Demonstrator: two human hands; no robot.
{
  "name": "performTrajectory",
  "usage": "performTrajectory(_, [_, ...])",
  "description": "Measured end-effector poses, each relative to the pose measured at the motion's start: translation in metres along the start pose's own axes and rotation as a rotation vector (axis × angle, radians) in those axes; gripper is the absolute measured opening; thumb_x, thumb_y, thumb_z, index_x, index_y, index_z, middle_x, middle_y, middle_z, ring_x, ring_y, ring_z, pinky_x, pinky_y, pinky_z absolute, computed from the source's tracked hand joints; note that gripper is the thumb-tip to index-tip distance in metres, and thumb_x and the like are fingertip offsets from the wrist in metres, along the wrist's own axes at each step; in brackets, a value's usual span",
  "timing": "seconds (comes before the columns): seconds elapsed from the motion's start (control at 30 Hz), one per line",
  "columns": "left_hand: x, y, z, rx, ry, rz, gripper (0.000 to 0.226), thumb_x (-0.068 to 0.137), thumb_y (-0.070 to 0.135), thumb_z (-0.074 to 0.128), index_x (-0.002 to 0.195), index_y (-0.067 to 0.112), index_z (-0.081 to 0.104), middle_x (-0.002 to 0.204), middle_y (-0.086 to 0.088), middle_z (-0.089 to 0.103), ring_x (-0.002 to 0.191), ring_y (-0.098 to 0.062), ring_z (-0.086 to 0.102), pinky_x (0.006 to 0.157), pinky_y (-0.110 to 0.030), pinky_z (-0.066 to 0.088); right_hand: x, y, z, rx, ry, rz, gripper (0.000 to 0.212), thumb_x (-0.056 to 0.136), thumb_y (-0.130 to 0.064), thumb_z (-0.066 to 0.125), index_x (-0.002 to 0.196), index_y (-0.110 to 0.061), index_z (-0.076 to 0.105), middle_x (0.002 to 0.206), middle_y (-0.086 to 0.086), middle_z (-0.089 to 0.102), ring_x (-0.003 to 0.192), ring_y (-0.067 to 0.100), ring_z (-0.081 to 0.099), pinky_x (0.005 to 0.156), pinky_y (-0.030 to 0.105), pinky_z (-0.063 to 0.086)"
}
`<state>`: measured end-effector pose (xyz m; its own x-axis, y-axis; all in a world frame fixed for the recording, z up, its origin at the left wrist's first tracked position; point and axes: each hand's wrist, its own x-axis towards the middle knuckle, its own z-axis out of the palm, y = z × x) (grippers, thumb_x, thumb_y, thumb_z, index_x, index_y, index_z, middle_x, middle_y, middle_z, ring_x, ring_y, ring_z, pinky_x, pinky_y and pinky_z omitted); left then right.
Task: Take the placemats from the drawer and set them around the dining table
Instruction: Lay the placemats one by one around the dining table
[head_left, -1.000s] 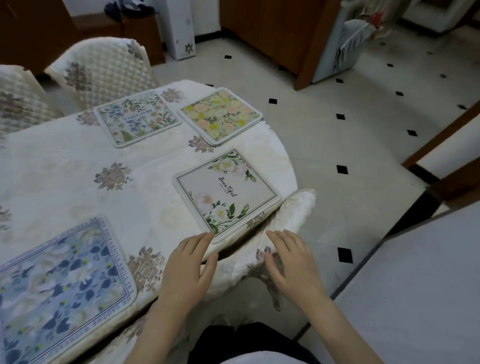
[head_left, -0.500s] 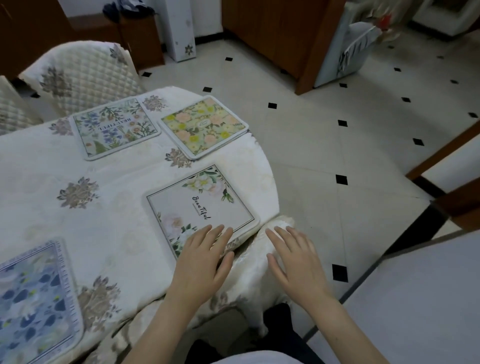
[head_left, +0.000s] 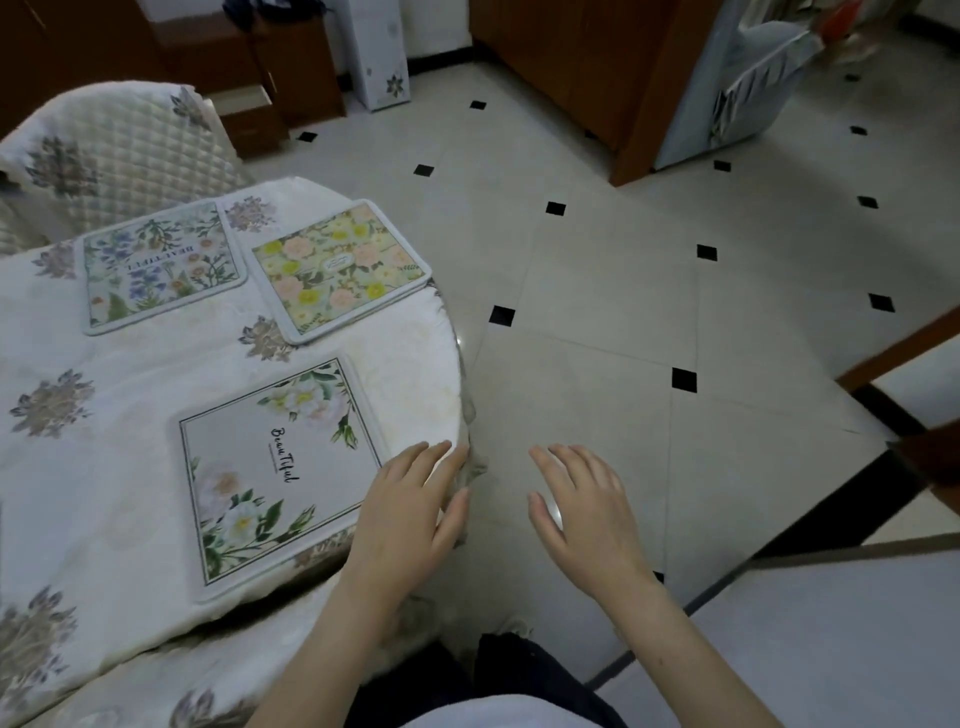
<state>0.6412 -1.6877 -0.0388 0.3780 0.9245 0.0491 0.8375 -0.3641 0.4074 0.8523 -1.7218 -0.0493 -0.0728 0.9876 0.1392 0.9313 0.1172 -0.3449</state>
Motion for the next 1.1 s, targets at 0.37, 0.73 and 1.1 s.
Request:
performTrajectory(0.37, [0.080, -0.009, 0.030, -0.025, 0.046, -0.131, 0.049, 0.096, 0.041, 0.032, 0.133, 0.018, 0.055, 0.128, 0.001, 0.060, 0.120, -0.021, 0.051, 0.102, -0.036, 0.040, 0.088, 0.060, 0.011, -0.027, -0.099, -0.125, 0.045, 0.093, -0.035, 0.040, 0.130, -0.014, 0.055, 0.120, 0.003, 0.061, 0.115, 0.024, 0.053, 0.099, 0.041, 0.043])
performTrajectory(0.73, [0.230, -0.032, 0.024, -0.032, 0.150, -0.231, 0.050, 0.095, 0.041, 0.032, 0.128, 0.014, 0.059, 0.122, -0.002, 0.063, 0.113, -0.025, 0.055, 0.096, -0.039, 0.045, 0.258, 0.103, 0.005, -0.060, -0.141, -0.193, 0.048, 0.093, -0.037, 0.036, 0.131, -0.014, 0.056, 0.121, 0.003, 0.062, 0.113, 0.023, 0.053, 0.099, 0.040, 0.042])
performTrajectory(1.1, [0.316, -0.052, 0.026, -0.008, 0.271, -0.538, 0.048, 0.095, 0.039, 0.032, 0.127, 0.016, 0.060, 0.122, 0.002, 0.063, 0.111, -0.019, 0.055, 0.093, -0.035, 0.046, 0.414, 0.139, 0.025, 0.020, -0.268, -0.411, 0.050, 0.095, -0.038, 0.031, 0.132, -0.014, 0.054, 0.123, 0.002, 0.061, 0.114, 0.022, 0.054, 0.100, 0.037, 0.038])
